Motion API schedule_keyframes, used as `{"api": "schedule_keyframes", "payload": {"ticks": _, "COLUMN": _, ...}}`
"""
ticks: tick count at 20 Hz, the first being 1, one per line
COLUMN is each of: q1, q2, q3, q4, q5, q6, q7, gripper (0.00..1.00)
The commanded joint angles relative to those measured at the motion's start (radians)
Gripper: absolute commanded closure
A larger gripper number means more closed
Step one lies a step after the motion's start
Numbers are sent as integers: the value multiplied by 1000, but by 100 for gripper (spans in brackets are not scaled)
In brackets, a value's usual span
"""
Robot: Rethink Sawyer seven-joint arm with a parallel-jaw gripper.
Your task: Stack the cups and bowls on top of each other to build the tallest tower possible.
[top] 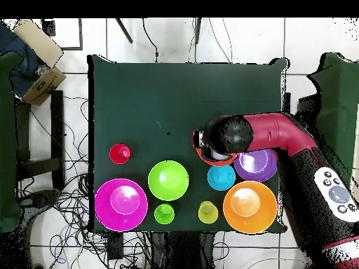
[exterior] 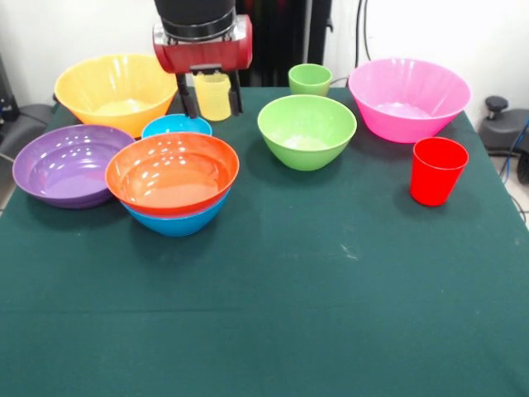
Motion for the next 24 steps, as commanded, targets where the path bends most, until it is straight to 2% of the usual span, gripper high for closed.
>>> {"api": "schedule_keyframes", "payload": {"ticks": 1, "q1": 71, "q2": -46, "q3": 31, "q4": -171, "q5": 32, "q6": 260, "q7": -238, "gripper": 0}}
{"api": "schedule_keyframes", "payload": {"ticks": 9, "q1": 99, "q2": -89, "q3": 75, "q4": -317, "q5": 65, "q6": 486, "q7": -302, "gripper": 0}}
{"api": "schedule_keyframes", "payload": {"ticks": 14, "q1": 110, "q2": -85, "q3": 91, "q4": -395, "q5": 56, "q6": 572, "q7": -329, "gripper": 0}}
{"api": "schedule_keyframes", "payload": {"ticks": 24, "q1": 100, "q2": -106, "q3": 112, "q4": -301, "q5": 58, "q6": 476, "q7": -271, "gripper": 0}}
